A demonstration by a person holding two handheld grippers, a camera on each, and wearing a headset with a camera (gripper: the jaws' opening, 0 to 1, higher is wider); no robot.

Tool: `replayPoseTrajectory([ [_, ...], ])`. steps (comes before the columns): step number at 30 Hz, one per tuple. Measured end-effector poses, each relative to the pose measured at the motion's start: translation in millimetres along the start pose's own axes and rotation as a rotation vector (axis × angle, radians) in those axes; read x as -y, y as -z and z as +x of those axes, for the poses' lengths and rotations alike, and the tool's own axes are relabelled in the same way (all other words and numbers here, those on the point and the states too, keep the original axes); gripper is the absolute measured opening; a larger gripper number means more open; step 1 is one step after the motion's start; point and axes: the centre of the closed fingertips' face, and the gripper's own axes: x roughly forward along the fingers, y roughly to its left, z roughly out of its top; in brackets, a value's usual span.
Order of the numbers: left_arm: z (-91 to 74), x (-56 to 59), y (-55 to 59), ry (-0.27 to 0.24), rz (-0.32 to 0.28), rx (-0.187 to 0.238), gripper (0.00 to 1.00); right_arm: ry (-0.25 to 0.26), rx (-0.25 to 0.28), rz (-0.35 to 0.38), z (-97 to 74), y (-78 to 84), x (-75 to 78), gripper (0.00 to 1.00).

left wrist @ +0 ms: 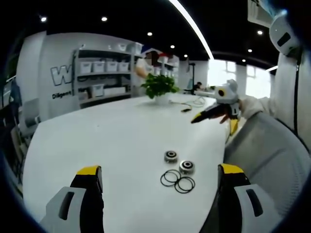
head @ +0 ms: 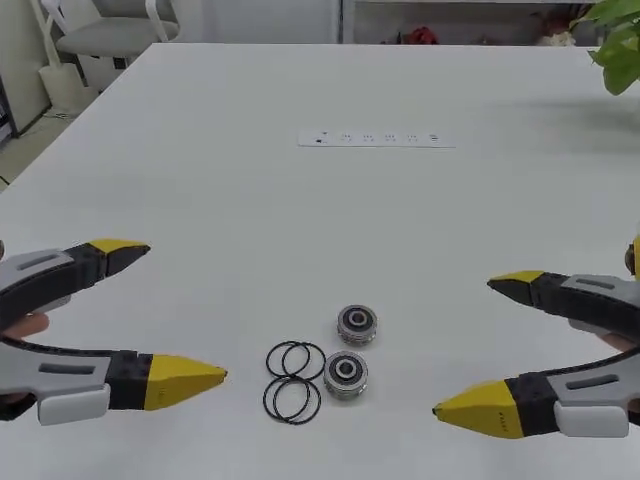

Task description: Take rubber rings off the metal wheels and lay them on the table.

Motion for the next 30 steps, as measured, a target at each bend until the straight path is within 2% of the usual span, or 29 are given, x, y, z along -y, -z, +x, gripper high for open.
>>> replayPoseTrajectory([
  [3, -0.2, -0.8, 2.8, -0.005, -0.007, -0.006, 1.00, 0.003, -0.009, 0.007, 0.1, 4.4, -0.4, 1.00],
  [9, -0.8, -3.9, 18.8, -0.013, -0.035, -0.025, 1.00, 0.008, -0.027, 0.022, 0.7, 13.2, -1.2, 1.00],
  [14, -2.5, -5.1, 19.9, -0.021, -0.060, -0.012, 1.00, 0.011, -0.037, 0.042, 2.3, 20.5, -0.3, 1.00],
  [24, 0.9, -5.9, 36.3, -0.005, -0.086, -0.047, 1.00, 0.008, -0.072, 0.081, 6.1, 36.4, -1.1, 0.99],
  [30, 1.9, -4.6, 39.6, -0.001, -0.089, -0.056, 1.00, 0.010, -0.078, 0.091, 5.6, 39.5, -0.3, 0.98],
])
